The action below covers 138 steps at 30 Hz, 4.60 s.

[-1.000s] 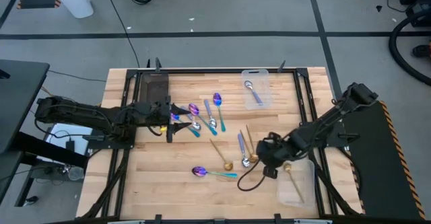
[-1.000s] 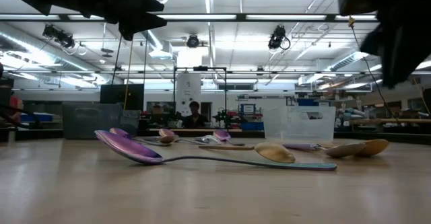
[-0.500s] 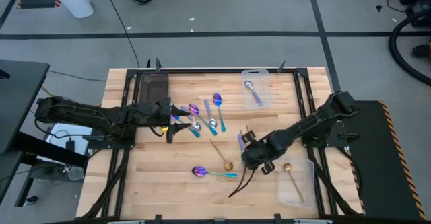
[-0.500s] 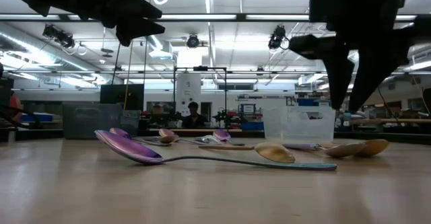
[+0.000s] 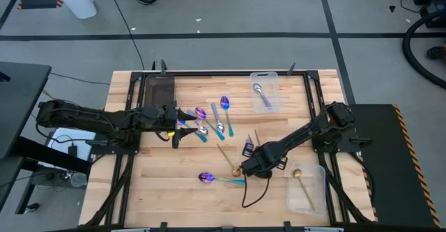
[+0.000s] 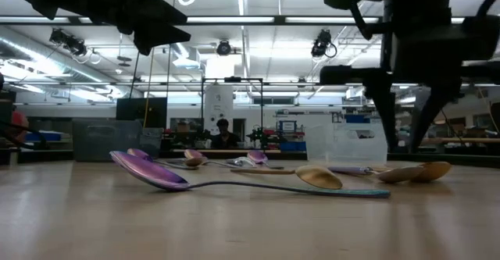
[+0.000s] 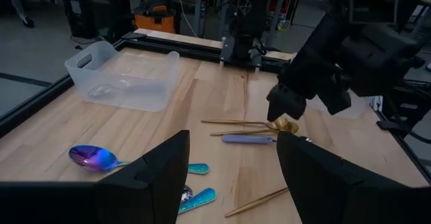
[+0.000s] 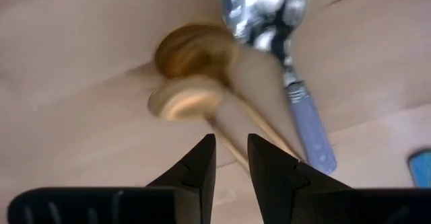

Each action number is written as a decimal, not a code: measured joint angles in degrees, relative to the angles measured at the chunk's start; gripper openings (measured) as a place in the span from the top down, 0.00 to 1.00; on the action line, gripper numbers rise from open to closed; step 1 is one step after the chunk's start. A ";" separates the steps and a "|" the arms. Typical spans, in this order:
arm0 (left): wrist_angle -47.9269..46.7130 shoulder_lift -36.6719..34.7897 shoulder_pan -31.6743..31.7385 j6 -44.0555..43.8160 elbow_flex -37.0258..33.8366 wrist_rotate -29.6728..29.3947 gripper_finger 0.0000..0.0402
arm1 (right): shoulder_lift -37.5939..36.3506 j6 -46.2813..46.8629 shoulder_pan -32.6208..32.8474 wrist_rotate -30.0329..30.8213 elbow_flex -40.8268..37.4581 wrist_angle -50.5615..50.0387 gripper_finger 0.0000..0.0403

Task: Sort silverware by color (type)
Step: Put the gold spoon into the bottom transparent bin

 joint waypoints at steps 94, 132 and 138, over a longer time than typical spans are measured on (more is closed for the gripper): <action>11.96 -0.01 3.50 17.30 -0.02 -0.07 0.42 | -22.92 123.64 9.05 -20.66 -8.37 21.60 0.96; 18.12 -0.02 4.28 18.64 -0.02 -0.02 0.42 | -24.53 156.96 21.39 -27.12 -23.27 8.71 0.96; 18.07 -0.02 4.28 18.56 -0.02 -0.02 0.42 | -24.53 157.13 20.65 -27.03 -26.50 12.39 0.96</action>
